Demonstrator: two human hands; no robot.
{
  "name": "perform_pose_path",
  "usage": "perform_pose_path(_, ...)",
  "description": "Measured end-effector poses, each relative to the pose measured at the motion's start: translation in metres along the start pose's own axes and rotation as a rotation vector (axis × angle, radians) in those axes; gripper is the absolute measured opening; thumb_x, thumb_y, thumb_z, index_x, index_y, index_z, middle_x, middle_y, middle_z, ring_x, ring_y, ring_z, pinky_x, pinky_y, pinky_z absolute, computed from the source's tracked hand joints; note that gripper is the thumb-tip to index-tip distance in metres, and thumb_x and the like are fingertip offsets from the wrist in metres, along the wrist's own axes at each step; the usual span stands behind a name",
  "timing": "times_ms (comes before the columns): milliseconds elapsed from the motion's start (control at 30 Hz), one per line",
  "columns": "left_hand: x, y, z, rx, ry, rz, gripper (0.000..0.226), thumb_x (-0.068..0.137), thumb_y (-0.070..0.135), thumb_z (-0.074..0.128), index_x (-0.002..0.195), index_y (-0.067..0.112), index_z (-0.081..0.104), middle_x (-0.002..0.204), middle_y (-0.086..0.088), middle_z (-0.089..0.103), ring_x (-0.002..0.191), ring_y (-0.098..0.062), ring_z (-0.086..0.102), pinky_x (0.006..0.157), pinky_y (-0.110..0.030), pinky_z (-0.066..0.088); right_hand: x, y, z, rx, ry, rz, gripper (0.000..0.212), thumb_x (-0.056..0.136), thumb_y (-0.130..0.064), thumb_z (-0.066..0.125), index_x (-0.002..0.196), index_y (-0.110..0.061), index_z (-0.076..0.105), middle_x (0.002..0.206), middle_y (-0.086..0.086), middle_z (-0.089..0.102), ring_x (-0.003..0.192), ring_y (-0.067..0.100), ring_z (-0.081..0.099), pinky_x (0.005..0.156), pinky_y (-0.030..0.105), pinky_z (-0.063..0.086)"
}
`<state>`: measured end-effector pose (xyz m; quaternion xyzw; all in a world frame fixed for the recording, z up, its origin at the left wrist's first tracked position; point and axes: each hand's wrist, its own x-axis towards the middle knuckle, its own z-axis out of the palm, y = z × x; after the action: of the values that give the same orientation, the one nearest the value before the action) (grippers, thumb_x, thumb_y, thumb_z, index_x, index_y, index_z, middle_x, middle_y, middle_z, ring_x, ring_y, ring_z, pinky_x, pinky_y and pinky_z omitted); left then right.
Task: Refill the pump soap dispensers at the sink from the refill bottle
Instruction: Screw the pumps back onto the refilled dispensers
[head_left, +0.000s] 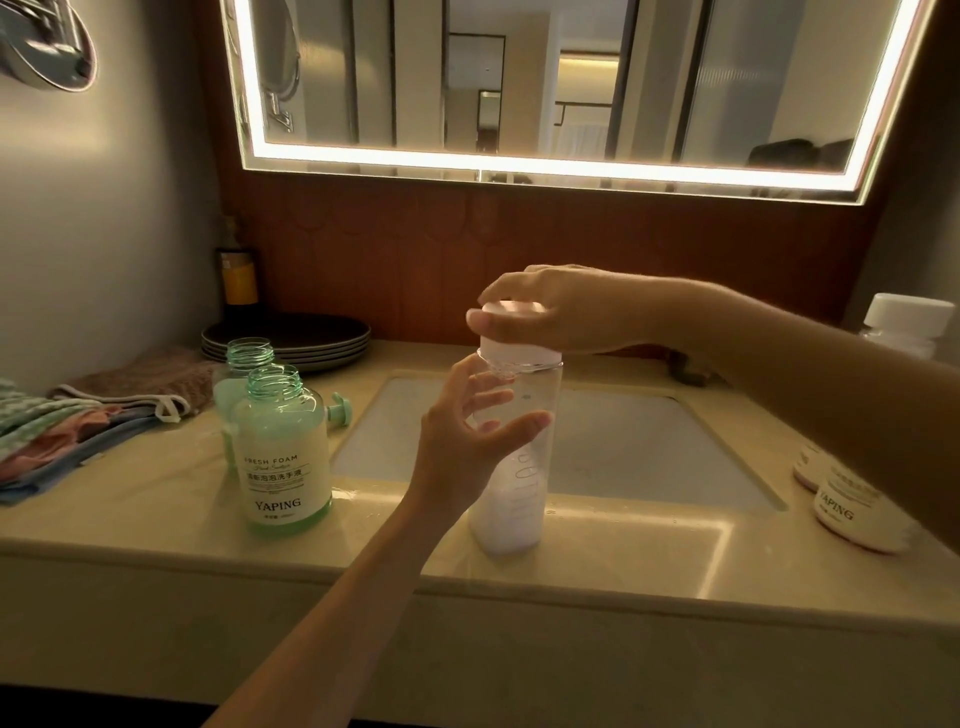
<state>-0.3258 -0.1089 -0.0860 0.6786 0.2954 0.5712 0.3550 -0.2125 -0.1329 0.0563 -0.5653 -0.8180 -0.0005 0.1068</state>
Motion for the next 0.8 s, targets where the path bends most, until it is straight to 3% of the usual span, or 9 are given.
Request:
perform_pose_path(67, 0.000, 0.000, 0.001, -0.002, 0.001, -0.003, 0.068, 0.061, 0.044, 0.073, 0.121, 0.033, 0.042, 0.117, 0.011, 0.058, 0.104, -0.005, 0.059, 0.083, -0.019, 0.051, -0.004, 0.002, -0.008, 0.151, -0.141, -0.016, 0.050, 0.083, -0.056, 0.048, 0.130, -0.039, 0.042, 0.135, -0.010, 0.042, 0.114, 0.013, 0.046, 0.085, 0.023, 0.046)
perform_pose_path(167, 0.001, -0.001, 0.001, 0.014, 0.001, 0.001, 0.069, 0.064, 0.043, 0.076, 0.123, 0.031, 0.041, 0.118, 0.011, 0.058, 0.104, -0.005, 0.059, 0.083, -0.017, 0.050, -0.002, 0.008, -0.009, 0.123, -0.065, -0.050, 0.043, 0.084, -0.040, 0.061, 0.125, -0.036, 0.047, 0.125, -0.008, 0.049, 0.108, 0.015, 0.051, 0.080, 0.020, 0.049)
perform_pose_path(333, 0.000, 0.000, 0.000, 0.002, 0.004, 0.004, 0.069, 0.062, 0.044, 0.073, 0.123, 0.030, 0.043, 0.117, 0.011, 0.058, 0.104, -0.003, 0.059, 0.078, -0.010, 0.050, 0.004, 0.006, 0.005, -0.096, 0.124, -0.034, 0.054, 0.079, -0.062, 0.051, 0.120, -0.027, 0.049, 0.101, -0.008, 0.056, 0.087, 0.014, 0.059, 0.069, 0.022, 0.052)
perform_pose_path(467, 0.001, -0.002, 0.000, 0.017, 0.003, 0.017, 0.068, 0.066, 0.043, 0.077, 0.123, 0.030, 0.043, 0.116, 0.012, 0.058, 0.102, -0.001, 0.059, 0.075, -0.005, 0.048, 0.000, 0.010, -0.001, 0.075, -0.064, -0.043, 0.052, 0.082, -0.053, 0.054, 0.127, -0.031, 0.042, 0.120, -0.009, 0.049, 0.103, 0.013, 0.052, 0.077, 0.017, 0.047)
perform_pose_path(533, 0.001, -0.002, 0.001, 0.021, 0.003, 0.015, 0.069, 0.064, 0.045, 0.074, 0.123, 0.031, 0.042, 0.117, 0.013, 0.058, 0.103, -0.001, 0.059, 0.076, -0.006, 0.048, -0.004, 0.013, -0.006, 0.131, -0.096, -0.074, 0.052, 0.081, -0.046, 0.060, 0.128, -0.034, 0.042, 0.122, -0.012, 0.046, 0.101, 0.009, 0.050, 0.078, 0.014, 0.045)
perform_pose_path(667, -0.002, -0.002, 0.002, 0.032, 0.010, 0.013, 0.070, 0.064, 0.048, 0.073, 0.124, 0.030, 0.043, 0.118, 0.013, 0.058, 0.104, 0.000, 0.058, 0.077, -0.007, 0.048, 0.001, 0.013, -0.001, -0.013, 0.108, -0.090, 0.054, 0.073, -0.056, 0.061, 0.116, -0.023, 0.057, 0.098, -0.010, 0.058, 0.087, 0.012, 0.059, 0.065, 0.013, 0.045)
perform_pose_path(733, -0.001, -0.001, 0.002, 0.039, 0.021, 0.017, 0.071, 0.066, 0.047, 0.075, 0.126, 0.024, 0.046, 0.119, 0.010, 0.059, 0.104, -0.001, 0.058, 0.076, -0.005, 0.047, 0.004, 0.009, 0.006, -0.171, 0.230, -0.069, 0.061, 0.074, -0.068, 0.051, 0.106, -0.017, 0.062, 0.087, -0.007, 0.063, 0.081, 0.015, 0.062, 0.060, 0.017, 0.044)
perform_pose_path(800, -0.001, -0.002, 0.003, 0.039, 0.033, 0.020, 0.072, 0.065, 0.048, 0.075, 0.126, 0.022, 0.046, 0.119, 0.009, 0.059, 0.103, -0.002, 0.058, 0.077, -0.006, 0.048, 0.005, 0.004, 0.010, -0.345, 0.315, -0.038, 0.070, 0.075, -0.074, 0.038, 0.104, -0.016, 0.064, 0.088, -0.002, 0.067, 0.080, 0.016, 0.061, 0.063, 0.023, 0.044)
